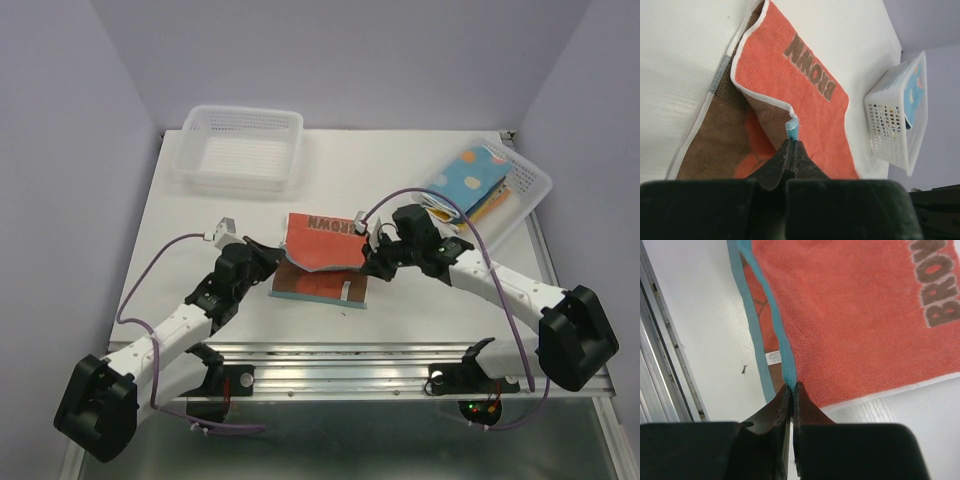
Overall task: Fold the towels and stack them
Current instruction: Fold the towel
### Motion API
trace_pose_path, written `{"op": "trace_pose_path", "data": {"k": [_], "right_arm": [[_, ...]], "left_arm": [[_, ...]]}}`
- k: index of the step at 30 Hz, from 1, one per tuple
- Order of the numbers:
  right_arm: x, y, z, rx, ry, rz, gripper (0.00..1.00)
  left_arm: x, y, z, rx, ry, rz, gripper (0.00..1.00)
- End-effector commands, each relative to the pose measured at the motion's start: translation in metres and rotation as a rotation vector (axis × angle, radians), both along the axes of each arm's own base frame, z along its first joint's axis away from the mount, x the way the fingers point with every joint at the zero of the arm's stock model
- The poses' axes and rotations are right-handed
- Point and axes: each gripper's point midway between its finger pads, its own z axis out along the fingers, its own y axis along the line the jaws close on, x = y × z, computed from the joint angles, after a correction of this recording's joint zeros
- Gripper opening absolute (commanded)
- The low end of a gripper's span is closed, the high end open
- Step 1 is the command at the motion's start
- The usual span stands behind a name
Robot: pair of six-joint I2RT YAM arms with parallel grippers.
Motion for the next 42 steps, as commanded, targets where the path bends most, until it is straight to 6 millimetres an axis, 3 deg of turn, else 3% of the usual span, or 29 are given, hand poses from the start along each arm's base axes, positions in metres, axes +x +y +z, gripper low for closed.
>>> {"op": "trace_pose_path", "data": {"k": [1,6,9,12,13,19,23,29,30,32,33,34,35,36,37,38,41,42], "right_arm": [[-0.006,0.010,0.002,0.047,-0.002,-0.008,0.05],[-0.005,0.011,0.005,0.045,-0.018,-0.023,0.05],[-0.006,0.009,0.006,0.042,-0.027,-0.028,0.05],[-0.008,0.008,0.006,0.046,-0.027,-0.027,0.05],[-0.009,0.008,0.005,0.046,-0.021,-0.030,0.05],[-0.021,0.007,-0.022,0.025,0.088,-0.049,0.10],[-0.029,0.013,-0.029,0.051,0.135,-0.041,0.12],[-0.040,0.019,-0.042,0.041,0.210,-0.028,0.22],[-0.043,0.019,-0.044,0.036,0.224,-0.028,0.28],[-0.048,0.020,-0.048,0.025,0.240,-0.028,0.32],[-0.049,0.020,-0.047,0.029,0.234,-0.033,0.36],[-0.052,0.020,-0.048,0.033,0.241,-0.042,0.48],[-0.053,0.020,-0.046,0.042,0.238,-0.042,0.52],[-0.055,0.021,-0.038,0.065,0.227,-0.039,0.79],[-0.058,0.022,-0.035,0.082,0.225,-0.026,1.00],[-0.059,0.023,-0.029,0.102,0.219,-0.015,1.00],[-0.051,0.025,-0.009,0.147,0.167,-0.051,1.00],[-0.040,0.023,-0.003,0.154,0.153,-0.124,1.00]], "left_arm": [[0.004,0.006,0.022,-0.015,-0.067,0.042,0.00],[0.009,0.013,0.048,0.015,-0.115,0.068,0.00],[0.009,0.014,0.052,0.024,-0.118,0.069,0.00],[0.004,0.011,0.039,0.018,-0.087,0.049,0.00],[0.000,0.012,0.026,0.023,-0.061,0.048,0.00],[-0.017,0.014,-0.007,0.024,-0.007,0.015,0.00],[-0.029,0.015,-0.028,0.020,0.034,0.000,0.00],[-0.044,0.016,-0.053,0.009,0.095,-0.022,0.00],[-0.046,0.015,-0.053,0.003,0.095,-0.032,0.00],[-0.049,0.014,-0.055,0.006,0.106,-0.043,0.15],[-0.051,0.012,-0.054,0.002,0.108,-0.055,0.42],[-0.053,0.012,-0.055,0.002,0.110,-0.063,0.52],[-0.054,0.011,-0.054,0.001,0.108,-0.074,0.59],[-0.055,0.009,-0.050,-0.008,0.096,-0.083,0.66],[-0.054,0.008,-0.047,-0.016,0.088,-0.085,0.70],[-0.055,0.008,-0.044,-0.018,0.084,-0.091,0.76],[-0.051,0.010,-0.028,-0.003,0.061,-0.080,0.78],[-0.047,0.015,-0.024,0.014,0.059,-0.051,0.97]]}}
